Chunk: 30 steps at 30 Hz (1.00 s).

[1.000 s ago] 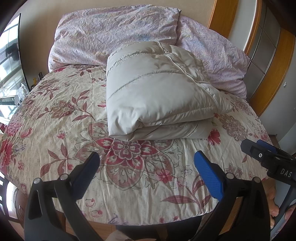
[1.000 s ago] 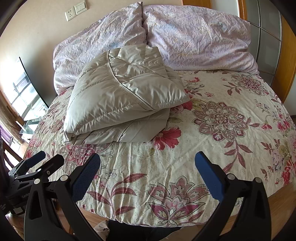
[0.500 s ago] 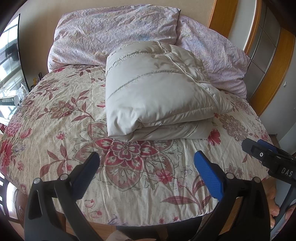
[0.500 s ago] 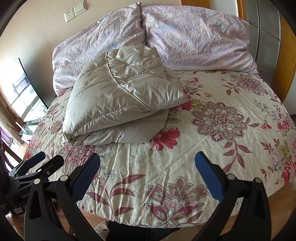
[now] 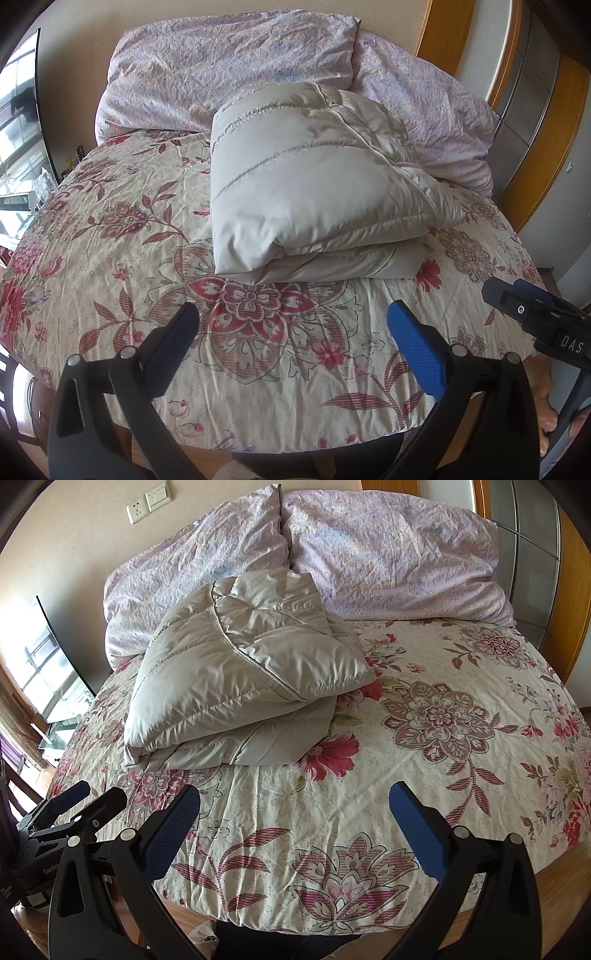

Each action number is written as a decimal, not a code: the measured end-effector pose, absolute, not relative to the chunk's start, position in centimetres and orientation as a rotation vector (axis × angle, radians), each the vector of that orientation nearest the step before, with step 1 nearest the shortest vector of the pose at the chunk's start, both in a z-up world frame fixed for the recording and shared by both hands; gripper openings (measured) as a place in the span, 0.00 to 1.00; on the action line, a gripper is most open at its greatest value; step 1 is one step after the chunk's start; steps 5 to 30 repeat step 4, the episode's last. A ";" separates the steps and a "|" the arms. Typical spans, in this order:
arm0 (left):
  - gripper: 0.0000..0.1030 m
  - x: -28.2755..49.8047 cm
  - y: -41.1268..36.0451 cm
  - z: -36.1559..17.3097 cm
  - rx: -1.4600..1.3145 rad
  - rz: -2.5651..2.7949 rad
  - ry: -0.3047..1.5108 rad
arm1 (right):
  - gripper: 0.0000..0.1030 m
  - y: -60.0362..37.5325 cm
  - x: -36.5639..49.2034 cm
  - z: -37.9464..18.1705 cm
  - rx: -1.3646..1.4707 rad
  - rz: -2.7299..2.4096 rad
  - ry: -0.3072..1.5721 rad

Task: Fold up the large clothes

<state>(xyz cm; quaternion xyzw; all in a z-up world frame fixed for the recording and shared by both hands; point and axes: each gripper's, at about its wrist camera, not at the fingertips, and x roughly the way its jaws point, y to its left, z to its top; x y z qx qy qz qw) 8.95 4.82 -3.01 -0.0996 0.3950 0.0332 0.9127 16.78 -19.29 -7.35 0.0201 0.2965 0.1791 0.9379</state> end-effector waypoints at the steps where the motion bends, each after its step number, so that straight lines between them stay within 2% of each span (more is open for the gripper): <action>1: 0.98 9.0 4.8 -3.0 -0.206 0.068 0.815 | 0.99 -19.3 16.8 -7.4 0.042 0.366 0.606; 30: 0.98 9.0 4.8 -3.0 -0.207 0.069 0.816 | 0.99 -19.4 17.0 -7.5 0.044 0.363 0.608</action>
